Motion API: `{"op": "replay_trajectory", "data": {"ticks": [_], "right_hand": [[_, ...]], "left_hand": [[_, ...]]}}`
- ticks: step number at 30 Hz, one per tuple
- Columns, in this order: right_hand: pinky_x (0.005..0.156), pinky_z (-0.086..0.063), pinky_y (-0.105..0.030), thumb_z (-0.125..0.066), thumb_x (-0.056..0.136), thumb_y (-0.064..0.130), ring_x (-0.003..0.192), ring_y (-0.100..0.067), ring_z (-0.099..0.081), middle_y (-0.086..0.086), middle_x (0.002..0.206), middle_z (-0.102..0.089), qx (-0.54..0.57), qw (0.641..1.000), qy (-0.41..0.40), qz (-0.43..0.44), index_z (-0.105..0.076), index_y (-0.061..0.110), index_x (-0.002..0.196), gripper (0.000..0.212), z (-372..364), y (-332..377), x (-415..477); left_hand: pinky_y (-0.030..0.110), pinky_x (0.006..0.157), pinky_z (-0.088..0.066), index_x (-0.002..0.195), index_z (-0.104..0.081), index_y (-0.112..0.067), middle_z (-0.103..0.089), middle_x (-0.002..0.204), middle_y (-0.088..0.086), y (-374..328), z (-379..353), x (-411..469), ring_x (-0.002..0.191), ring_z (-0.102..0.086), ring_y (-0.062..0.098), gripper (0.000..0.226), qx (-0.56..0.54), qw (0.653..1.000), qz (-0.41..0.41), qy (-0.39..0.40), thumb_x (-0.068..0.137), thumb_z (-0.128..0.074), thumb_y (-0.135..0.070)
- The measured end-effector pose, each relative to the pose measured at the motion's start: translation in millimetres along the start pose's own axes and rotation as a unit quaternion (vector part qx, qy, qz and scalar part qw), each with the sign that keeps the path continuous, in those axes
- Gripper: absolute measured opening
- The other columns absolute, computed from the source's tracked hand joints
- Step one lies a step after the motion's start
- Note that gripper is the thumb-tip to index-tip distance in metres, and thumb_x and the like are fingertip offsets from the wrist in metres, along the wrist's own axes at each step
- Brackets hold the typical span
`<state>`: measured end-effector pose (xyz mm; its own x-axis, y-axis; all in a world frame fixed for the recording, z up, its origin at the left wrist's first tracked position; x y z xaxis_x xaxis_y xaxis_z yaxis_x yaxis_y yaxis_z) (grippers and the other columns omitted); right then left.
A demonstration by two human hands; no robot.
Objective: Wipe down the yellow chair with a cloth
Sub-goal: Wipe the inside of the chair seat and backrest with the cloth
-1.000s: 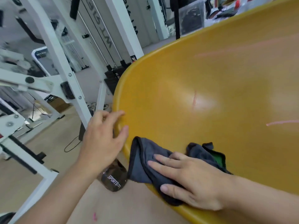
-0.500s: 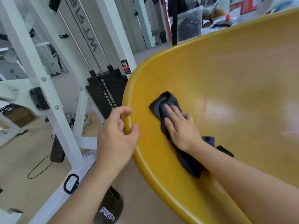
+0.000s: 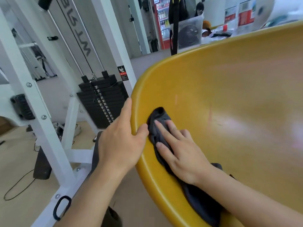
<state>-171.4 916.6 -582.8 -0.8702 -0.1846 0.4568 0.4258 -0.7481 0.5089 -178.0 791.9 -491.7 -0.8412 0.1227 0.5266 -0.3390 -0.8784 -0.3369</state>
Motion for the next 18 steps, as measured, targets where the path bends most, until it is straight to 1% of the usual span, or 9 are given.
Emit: {"op": "replay_trajectory", "data": {"ticks": [3,5,6,8,10,11,13,16,18], "right_hand": [[0.107,-0.021,-0.046,-0.018,0.096,0.061,0.138,-0.02,-0.018,0.013,0.162,-0.002,0.006,0.99,-0.05,-0.128,0.001,0.052,0.147,0.056,4,-51,51],[0.11,-0.018,-0.049,-0.024,0.098,0.055,0.142,-0.023,-0.014,0.011,0.162,-0.002,0.032,0.973,-0.06,-0.222,-0.004,0.046,0.15,0.057,8,-81,68],[0.11,-0.019,-0.049,-0.026,0.099,0.053,0.143,-0.025,-0.013,0.009,0.162,-0.002,0.046,0.969,-0.061,-0.234,-0.006,0.042,0.152,0.057,8,-81,67],[0.11,-0.021,-0.043,-0.03,0.099,0.05,0.142,-0.024,-0.014,0.008,0.162,-0.005,0.043,0.983,-0.053,-0.168,-0.009,0.037,0.153,0.059,6,-51,44],[0.11,-0.021,-0.032,-0.027,0.095,0.057,0.14,-0.013,-0.012,0.019,0.157,-0.005,0.035,0.998,0.017,-0.058,-0.005,0.044,0.151,0.062,4,1,-2],[0.108,-0.023,-0.027,-0.024,0.091,0.063,0.136,-0.006,-0.011,0.027,0.152,-0.002,0.038,0.997,0.061,-0.032,0.001,0.051,0.148,0.063,2,21,-25],[0.106,-0.028,-0.024,-0.016,0.086,0.073,0.131,-0.003,-0.013,0.034,0.147,0.004,0.016,0.994,0.107,0.0,0.01,0.061,0.139,0.06,0,35,-42],[0.105,-0.024,-0.034,-0.004,0.081,0.073,0.136,-0.006,-0.008,0.026,0.157,0.009,-0.017,0.999,0.047,-0.009,0.015,0.057,0.141,0.065,1,12,-3],[0.106,-0.021,-0.043,-0.007,0.085,0.071,0.141,-0.009,-0.005,0.019,0.16,0.009,-0.039,0.997,0.008,-0.064,0.012,0.051,0.146,0.066,0,-31,41]], "left_hand": [[0.041,0.091,-0.048,0.149,-0.003,-0.041,-0.046,0.141,-0.008,1,5,-12,0.115,-0.053,0.02,0.073,-0.017,1.0,0.0,0.015,0.09,-0.046,-0.052],[0.039,0.088,-0.048,0.149,-0.002,-0.039,-0.049,0.136,-0.008,-3,11,-16,0.11,-0.055,0.02,0.074,0.01,1.0,-0.006,0.019,0.09,-0.044,-0.053],[0.037,0.084,-0.049,0.148,-0.003,-0.037,-0.054,0.128,-0.006,-6,14,-17,0.103,-0.058,0.02,0.073,0.03,0.999,-0.012,0.018,0.09,-0.044,-0.052],[0.039,0.073,-0.051,0.141,-0.012,-0.031,-0.063,0.1,-0.003,-12,20,-9,0.08,-0.062,0.023,0.066,0.083,0.996,-0.029,0.024,0.088,-0.046,-0.051],[0.039,0.064,-0.05,0.12,-0.025,-0.026,-0.058,0.075,-0.001,-13,22,16,0.064,-0.058,0.025,0.047,0.118,0.992,-0.038,0.029,0.086,-0.045,-0.052],[0.038,0.063,-0.048,0.113,-0.028,-0.026,-0.057,0.074,-0.002,-14,21,33,0.063,-0.057,0.023,0.041,0.124,0.991,-0.034,0.028,0.087,-0.043,-0.053],[0.036,0.067,-0.046,0.121,-0.031,-0.027,-0.059,0.085,-0.004,-17,15,69,0.07,-0.054,0.021,0.043,0.153,0.987,-0.032,0.032,0.09,-0.04,-0.055],[0.032,0.065,-0.041,0.14,-0.028,-0.033,-0.059,0.095,-0.006,-26,8,86,0.075,-0.048,0.02,0.05,0.198,0.978,-0.057,0.021,0.094,-0.04,-0.05],[0.031,0.066,-0.045,0.147,-0.021,-0.037,-0.058,0.097,-0.007,-19,5,81,0.078,-0.051,0.017,0.057,0.182,0.982,-0.046,0.039,0.095,-0.04,-0.05]]}}
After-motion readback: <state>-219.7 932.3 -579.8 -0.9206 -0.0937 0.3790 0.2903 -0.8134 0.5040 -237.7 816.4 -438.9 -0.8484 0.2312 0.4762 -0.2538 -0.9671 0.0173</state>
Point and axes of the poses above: each hand's wrist, its own x-axis towards the middle knuckle, its own z-axis out of the back of the hand, y = z × x, the point moved 10 cm from there along x, towards the middle knuckle
